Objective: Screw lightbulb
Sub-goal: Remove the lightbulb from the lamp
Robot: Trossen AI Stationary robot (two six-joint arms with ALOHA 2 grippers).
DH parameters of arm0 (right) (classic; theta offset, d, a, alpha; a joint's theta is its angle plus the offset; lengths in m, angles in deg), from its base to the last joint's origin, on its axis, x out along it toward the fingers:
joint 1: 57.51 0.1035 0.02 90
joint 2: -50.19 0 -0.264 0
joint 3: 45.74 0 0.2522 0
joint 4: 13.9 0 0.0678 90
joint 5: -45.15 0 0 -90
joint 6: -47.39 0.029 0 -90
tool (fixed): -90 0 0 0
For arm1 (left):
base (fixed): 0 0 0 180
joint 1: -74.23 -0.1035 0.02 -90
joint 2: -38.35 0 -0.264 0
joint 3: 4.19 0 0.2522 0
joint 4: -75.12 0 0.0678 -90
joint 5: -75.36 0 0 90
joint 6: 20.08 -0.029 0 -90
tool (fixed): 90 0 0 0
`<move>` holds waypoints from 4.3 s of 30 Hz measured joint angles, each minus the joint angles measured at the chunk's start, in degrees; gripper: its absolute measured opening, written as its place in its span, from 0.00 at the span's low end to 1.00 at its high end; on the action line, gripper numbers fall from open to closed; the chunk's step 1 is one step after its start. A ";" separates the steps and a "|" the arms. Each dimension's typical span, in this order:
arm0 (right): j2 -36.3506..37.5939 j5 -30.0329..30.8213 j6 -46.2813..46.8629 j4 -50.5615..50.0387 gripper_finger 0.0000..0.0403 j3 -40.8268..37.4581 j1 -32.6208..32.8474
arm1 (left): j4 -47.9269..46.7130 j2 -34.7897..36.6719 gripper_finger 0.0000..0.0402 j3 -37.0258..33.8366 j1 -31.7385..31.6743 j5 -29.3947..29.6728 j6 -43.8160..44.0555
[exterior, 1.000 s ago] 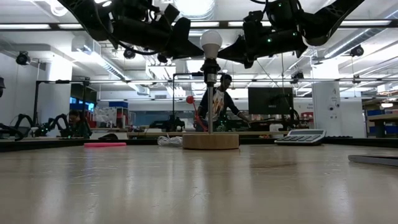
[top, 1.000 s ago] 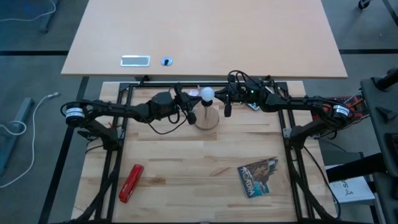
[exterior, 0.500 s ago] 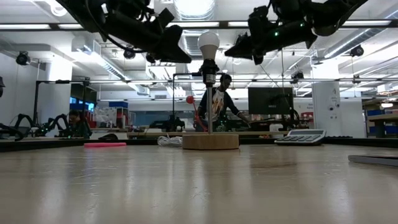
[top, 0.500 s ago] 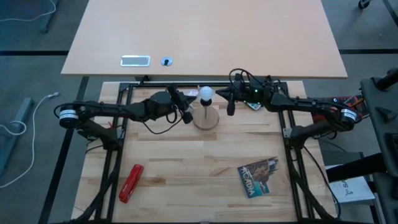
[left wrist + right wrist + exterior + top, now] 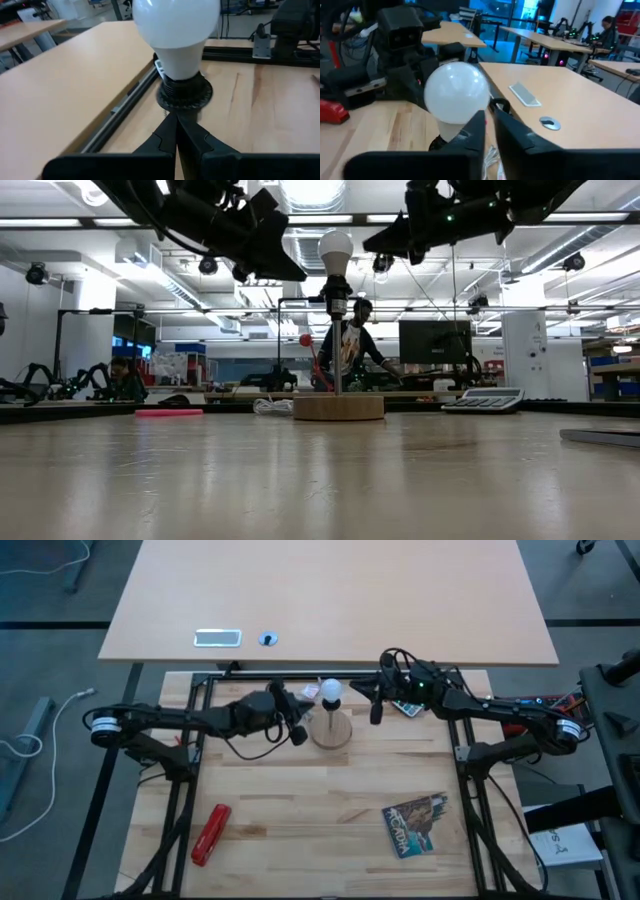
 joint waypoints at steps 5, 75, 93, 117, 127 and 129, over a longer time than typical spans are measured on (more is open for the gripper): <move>-1.00 -0.06 -2.46 -4.73 0.28 2.47 0.77 | -0.49 0.00 0.00 0.00 1.54 1.12 2.30; -15.14 -1.55 1.29 10.35 0.85 2.97 2.37 | 13.10 -3.21 0.00 -2.71 1.48 5.77 0.75; -15.09 -1.87 2.76 13.27 0.71 2.97 2.37 | 13.07 -3.21 0.00 -2.71 1.48 5.75 1.28; -15.08 -2.05 2.72 13.25 0.60 2.97 2.38 | 13.03 -3.21 0.00 -2.71 1.50 5.72 1.91; -15.07 -2.03 2.79 13.05 0.50 2.97 2.48 | 12.58 -3.21 0.00 -2.71 1.50 5.72 1.97; -15.07 -1.99 2.79 13.03 0.49 2.97 2.46 | 12.58 -3.21 0.00 -2.71 1.50 5.72 2.00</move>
